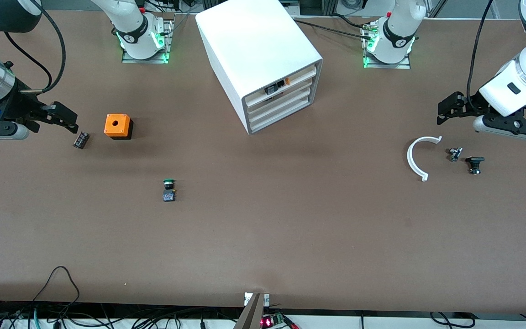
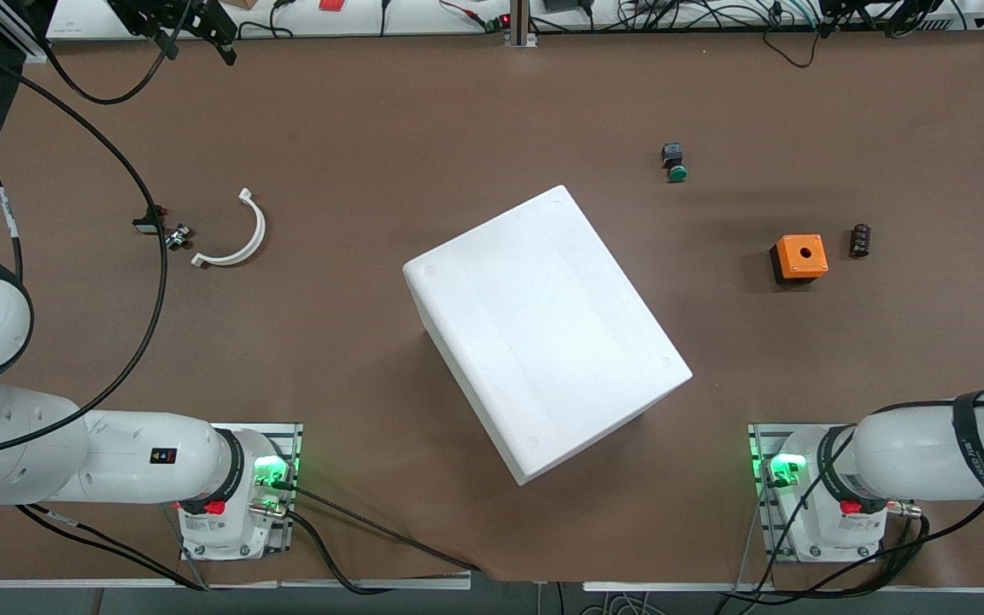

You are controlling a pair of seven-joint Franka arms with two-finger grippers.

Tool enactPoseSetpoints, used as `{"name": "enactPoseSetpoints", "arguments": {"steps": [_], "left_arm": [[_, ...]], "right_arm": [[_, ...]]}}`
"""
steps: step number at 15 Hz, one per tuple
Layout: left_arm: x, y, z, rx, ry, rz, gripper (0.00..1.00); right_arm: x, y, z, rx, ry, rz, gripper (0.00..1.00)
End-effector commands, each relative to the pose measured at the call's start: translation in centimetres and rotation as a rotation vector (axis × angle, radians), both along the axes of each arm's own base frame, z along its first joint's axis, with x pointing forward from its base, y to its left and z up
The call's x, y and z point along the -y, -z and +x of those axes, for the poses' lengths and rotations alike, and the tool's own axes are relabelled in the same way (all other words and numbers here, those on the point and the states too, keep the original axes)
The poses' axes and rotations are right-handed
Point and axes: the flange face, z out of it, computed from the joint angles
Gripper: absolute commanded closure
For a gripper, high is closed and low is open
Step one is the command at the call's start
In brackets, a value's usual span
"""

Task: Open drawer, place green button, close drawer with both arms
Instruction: 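Move the right gripper toward the small black button on the table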

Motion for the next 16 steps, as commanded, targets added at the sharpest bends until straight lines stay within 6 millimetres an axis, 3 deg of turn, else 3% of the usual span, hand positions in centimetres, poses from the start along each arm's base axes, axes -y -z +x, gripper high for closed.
{"name": "enactPoseSetpoints", "arguments": {"steps": [1,4,5,9,13,15,16], "left_arm": [[0.0,-0.7,0.1,-0.002,0.022,0.014,0.0],[0.0,-0.7,0.1,-0.002,0.022,0.014,0.0],[0.0,-0.7,0.1,-0.002,0.022,0.014,0.0],[0.0,-0.6,0.1,-0.006,0.022,0.014,0.0],[-0.2,-0.5,0.1,-0.017,0.028,0.013,0.0],[0.7,0.7,-0.7,-0.113,0.055,0.001,0.0],[1.2,1.1,-0.9,-0.138,0.066,-0.002,0.0]], "right_arm": [[-0.1,-0.4,0.4,0.012,0.0,-0.004,0.0],[-0.1,-0.9,0.4,0.011,-0.011,0.0,0.0],[-0.2,-0.1,0.6,-0.009,-0.01,0.005,0.0],[-1.6,4.9,1.2,-0.078,-0.022,0.004,0.0],[-5.3,10.6,3.2,-0.117,-0.095,0.014,0.0],[-8.5,13.6,4.1,-0.107,-0.128,0.018,0.0],[-8.9,14.9,4.8,-0.097,-0.129,0.022,0.0]]}}
